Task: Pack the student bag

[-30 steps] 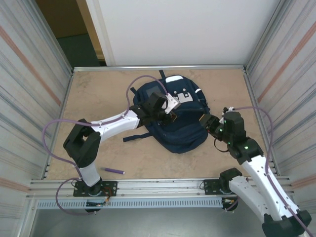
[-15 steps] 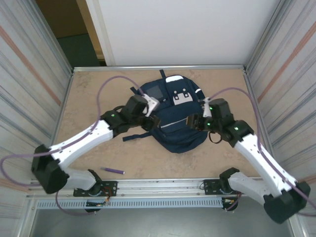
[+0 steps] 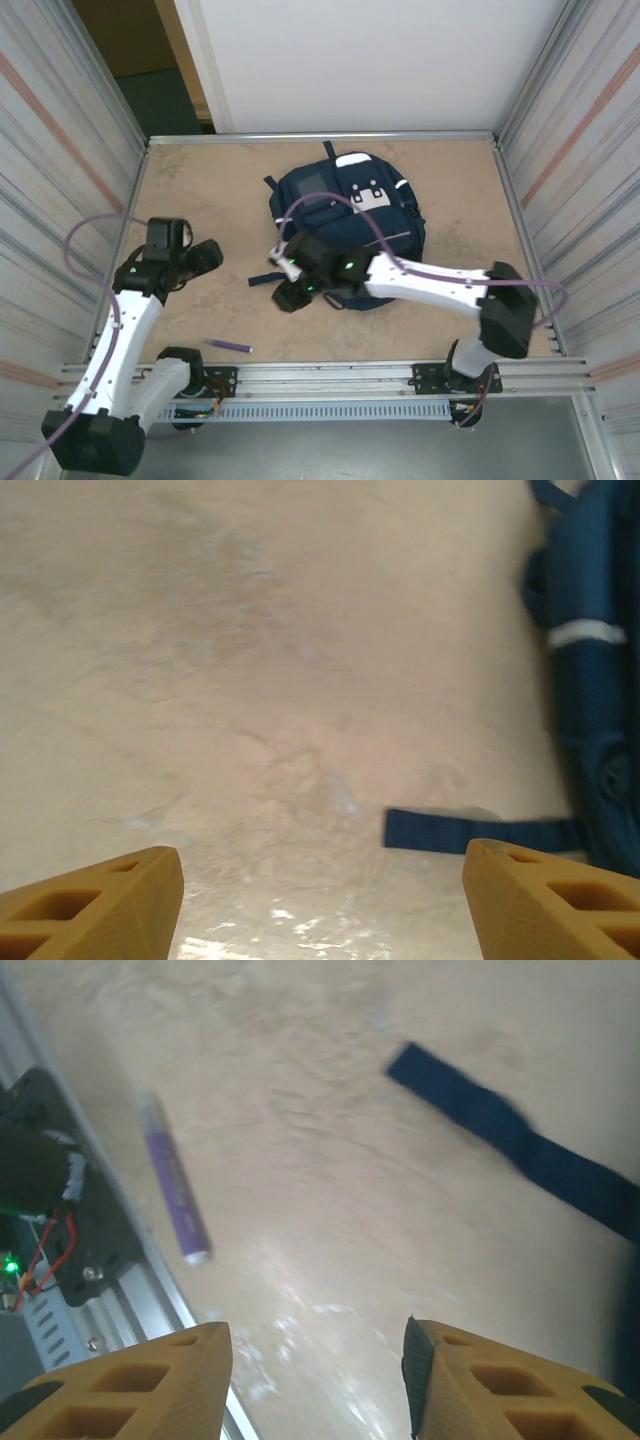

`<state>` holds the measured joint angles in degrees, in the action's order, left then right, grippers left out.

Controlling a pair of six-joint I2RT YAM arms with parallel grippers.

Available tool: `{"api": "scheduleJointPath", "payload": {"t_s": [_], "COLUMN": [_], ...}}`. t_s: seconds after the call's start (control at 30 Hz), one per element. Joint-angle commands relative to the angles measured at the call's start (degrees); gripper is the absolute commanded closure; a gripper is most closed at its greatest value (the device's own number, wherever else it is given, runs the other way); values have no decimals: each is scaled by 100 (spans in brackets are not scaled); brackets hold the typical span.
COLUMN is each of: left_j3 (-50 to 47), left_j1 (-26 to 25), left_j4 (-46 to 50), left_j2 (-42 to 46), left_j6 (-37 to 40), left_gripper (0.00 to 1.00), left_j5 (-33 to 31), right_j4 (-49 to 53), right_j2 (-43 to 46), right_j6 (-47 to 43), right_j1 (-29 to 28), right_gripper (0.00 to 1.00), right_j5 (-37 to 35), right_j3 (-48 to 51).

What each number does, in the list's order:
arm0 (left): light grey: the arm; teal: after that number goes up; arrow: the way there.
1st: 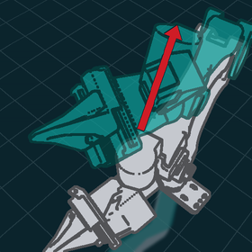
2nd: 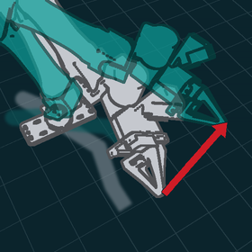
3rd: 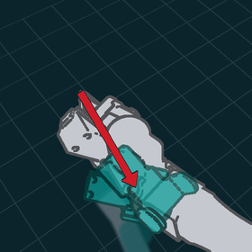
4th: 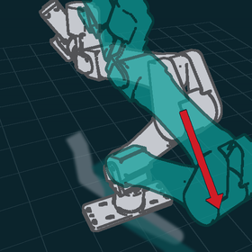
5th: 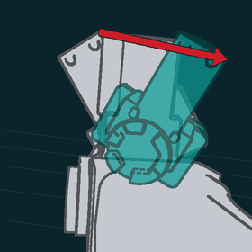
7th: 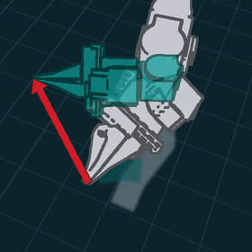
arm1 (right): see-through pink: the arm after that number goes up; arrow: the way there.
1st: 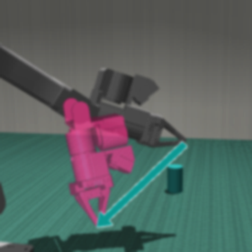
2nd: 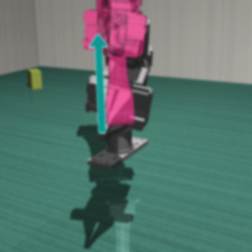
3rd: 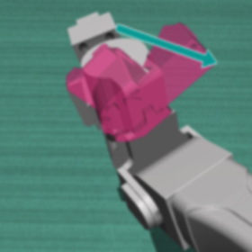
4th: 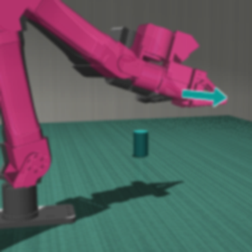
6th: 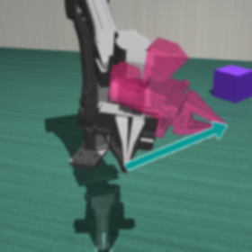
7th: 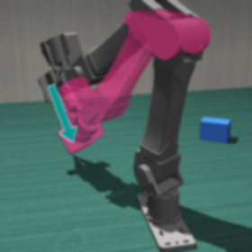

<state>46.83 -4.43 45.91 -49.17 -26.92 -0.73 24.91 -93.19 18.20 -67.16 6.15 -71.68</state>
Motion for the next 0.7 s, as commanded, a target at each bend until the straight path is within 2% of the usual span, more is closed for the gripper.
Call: {"api": "scheduleJointPath", "payload": {"t_s": [0.0,0.07,0.17,0.43,0.57,0.67], "left_j3": [-99,-155,-295,-538,-558,-622], "left_j1": [538,847,1053,1094,1096,1097], "left_j4": [268,227,97,-129,-139,-206], "left_j2": [144,128,101,152,209,289], "left_j6": [-149,1,200,169,260,287], "left_gripper": [24,24,24,23,23,23], "left_j5": [327,437,480,656,937,966], "right_j4": [-157,-100,-12,334,903,1043], "right_j2": [-677,-1236,-2009,-3367,-3849,-3966], "right_j6": [-447,-645,-723,-847,-761,-694], "right_j1": [-497,-822,-1117,-1361,-1357,-1425], "right_gripper": [44,40,38,41,48,55], "right_j5": [-206,-375,-381,-394,-740,-1057], "right_j3": [-540,-905,-1538,-2638,-3134,-3107]}}
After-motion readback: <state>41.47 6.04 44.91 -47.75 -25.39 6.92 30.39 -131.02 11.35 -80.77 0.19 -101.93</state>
